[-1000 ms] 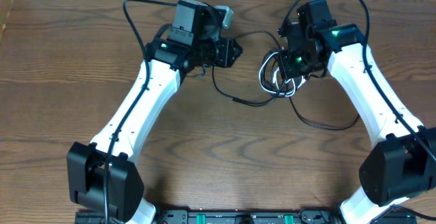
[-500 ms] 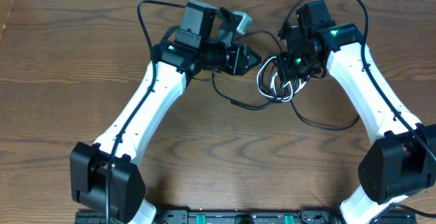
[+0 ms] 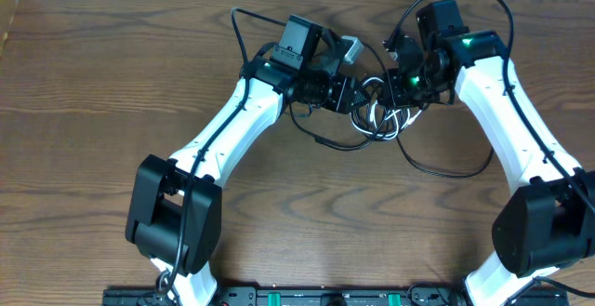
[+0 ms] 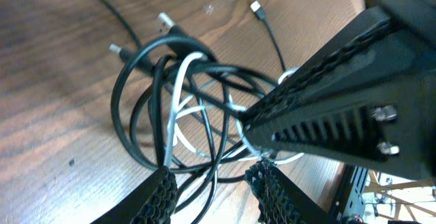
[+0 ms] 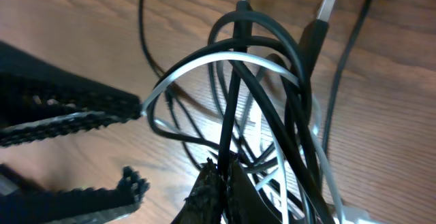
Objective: Untangle cables
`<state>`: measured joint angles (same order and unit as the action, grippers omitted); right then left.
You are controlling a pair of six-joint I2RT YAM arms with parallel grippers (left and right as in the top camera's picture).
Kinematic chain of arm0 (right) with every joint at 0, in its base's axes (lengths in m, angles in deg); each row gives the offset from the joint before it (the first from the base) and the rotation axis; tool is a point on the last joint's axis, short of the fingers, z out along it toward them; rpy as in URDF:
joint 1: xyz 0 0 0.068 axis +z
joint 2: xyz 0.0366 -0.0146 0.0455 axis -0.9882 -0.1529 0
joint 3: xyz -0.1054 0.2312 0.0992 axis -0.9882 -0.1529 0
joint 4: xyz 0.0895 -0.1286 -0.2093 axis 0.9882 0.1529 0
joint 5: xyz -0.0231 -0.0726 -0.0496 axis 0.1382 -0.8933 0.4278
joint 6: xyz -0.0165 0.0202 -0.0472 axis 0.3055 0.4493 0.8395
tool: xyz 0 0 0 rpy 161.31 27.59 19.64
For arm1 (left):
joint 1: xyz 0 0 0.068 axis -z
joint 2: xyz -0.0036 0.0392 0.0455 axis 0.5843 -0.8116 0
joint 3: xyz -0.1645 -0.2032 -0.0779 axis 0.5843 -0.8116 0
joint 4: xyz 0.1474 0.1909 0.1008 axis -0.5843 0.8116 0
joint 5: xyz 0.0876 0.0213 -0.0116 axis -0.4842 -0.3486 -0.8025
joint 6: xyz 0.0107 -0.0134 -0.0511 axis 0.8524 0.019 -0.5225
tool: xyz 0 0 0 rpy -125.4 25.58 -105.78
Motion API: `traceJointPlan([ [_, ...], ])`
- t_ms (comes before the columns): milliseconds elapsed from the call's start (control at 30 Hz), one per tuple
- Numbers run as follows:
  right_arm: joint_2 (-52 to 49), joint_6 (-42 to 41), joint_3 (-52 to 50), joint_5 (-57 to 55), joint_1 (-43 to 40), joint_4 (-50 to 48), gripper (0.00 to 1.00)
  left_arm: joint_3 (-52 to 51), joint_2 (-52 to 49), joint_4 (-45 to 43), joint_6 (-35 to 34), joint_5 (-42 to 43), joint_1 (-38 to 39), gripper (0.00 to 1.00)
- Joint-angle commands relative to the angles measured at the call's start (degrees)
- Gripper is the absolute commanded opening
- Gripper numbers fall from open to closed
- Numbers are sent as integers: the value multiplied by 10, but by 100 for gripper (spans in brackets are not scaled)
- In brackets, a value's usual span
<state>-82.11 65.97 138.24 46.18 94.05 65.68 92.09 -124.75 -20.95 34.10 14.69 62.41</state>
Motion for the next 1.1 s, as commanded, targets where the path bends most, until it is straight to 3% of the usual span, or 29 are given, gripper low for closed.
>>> traceJointPlan([
  [0, 1, 12, 5, 58, -3, 1, 1, -2, 3, -17, 9, 1, 0, 42],
  [167, 11, 12, 5, 96, -3, 2, 1, -2, 0, -25, 7, -73, 6, 43],
  [467, 52, 27, 5, 137, -3, 19, 1, -2, -20, -45, 7, -89, 21, 43],
  [833, 113, 50, 5, 135, -5, 63, 1, -2, -34, -54, -8, -137, 20, 43],
  [1067, 106, 38, 3, 67, -5, 69, 1, -2, -34, -52, -8, -145, 15, 43],
])
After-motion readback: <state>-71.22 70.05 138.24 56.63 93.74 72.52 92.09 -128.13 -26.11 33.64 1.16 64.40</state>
